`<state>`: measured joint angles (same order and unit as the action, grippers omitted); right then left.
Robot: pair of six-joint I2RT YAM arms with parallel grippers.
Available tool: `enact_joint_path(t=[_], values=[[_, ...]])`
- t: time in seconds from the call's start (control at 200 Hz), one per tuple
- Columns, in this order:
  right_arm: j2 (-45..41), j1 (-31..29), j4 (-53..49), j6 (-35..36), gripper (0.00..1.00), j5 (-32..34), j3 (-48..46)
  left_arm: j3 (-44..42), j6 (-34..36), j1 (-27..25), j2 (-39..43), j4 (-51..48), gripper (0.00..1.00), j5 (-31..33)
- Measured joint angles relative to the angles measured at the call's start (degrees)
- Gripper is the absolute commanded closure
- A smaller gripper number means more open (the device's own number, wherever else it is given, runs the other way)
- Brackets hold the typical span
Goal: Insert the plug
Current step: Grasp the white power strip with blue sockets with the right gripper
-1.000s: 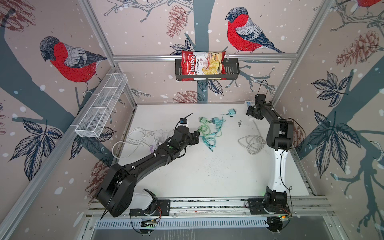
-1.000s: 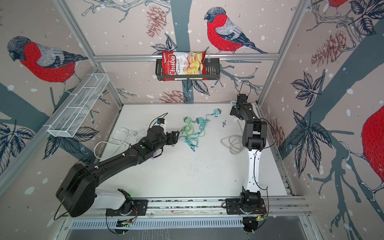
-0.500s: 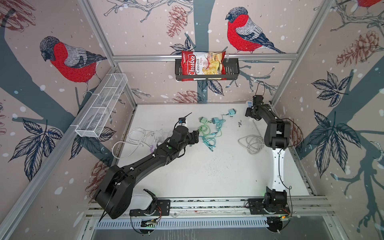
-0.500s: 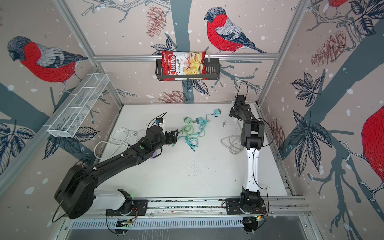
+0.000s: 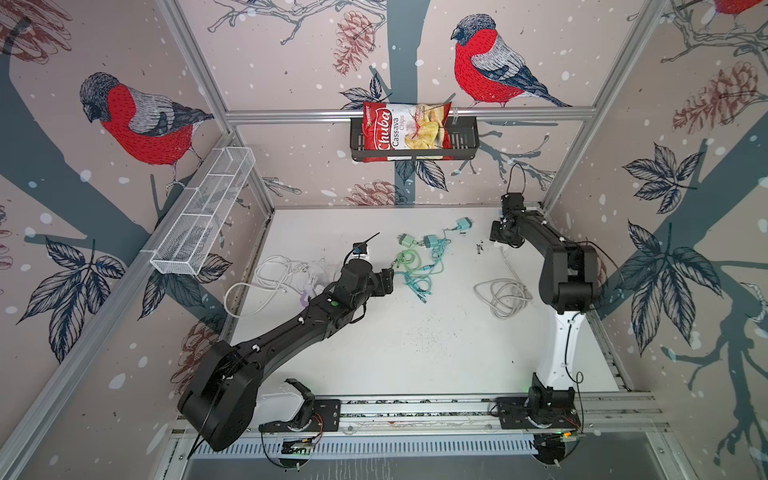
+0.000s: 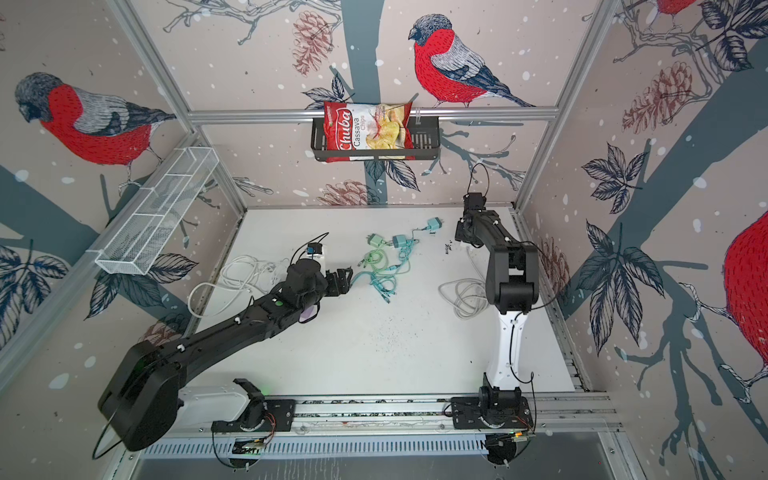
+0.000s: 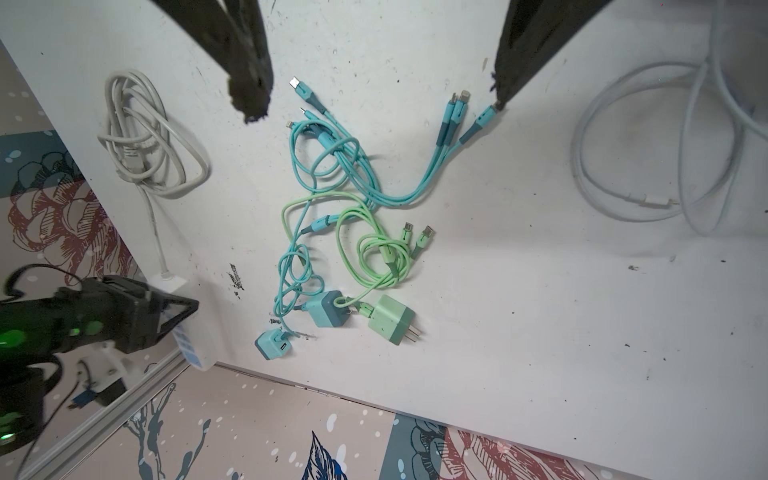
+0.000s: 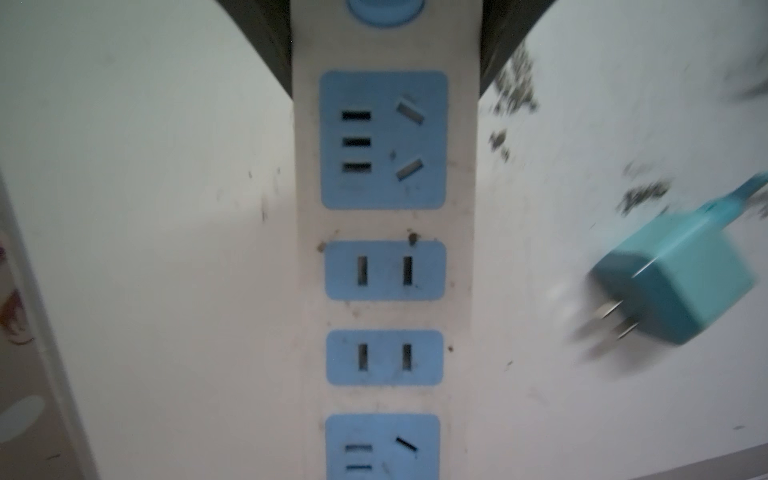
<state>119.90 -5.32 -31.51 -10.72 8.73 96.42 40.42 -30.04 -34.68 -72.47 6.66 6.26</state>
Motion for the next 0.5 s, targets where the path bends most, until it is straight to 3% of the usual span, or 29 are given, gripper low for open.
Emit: enact_joint_path(t=[0.165, 0.29, 0.5], values=[[-14.01, -7.21, 4.07, 2.60, 0.88, 3.17, -15.56, -1.14, 0.02, 0.04, 2.95, -3.06, 0.16, 0.24], [-20.87, -19.67, 5.46, 5.09, 0.88, 5.86, -25.66, -0.98, 0.02, 0.31, 5.31, -6.21, 0.16, 0.76], [-24.26, -37.88, 6.54, 5.81, 0.89, 10.34, -32.24, -2.12, 0.17, 0.46, 10.34, -10.12, 0.16, 2.36]])
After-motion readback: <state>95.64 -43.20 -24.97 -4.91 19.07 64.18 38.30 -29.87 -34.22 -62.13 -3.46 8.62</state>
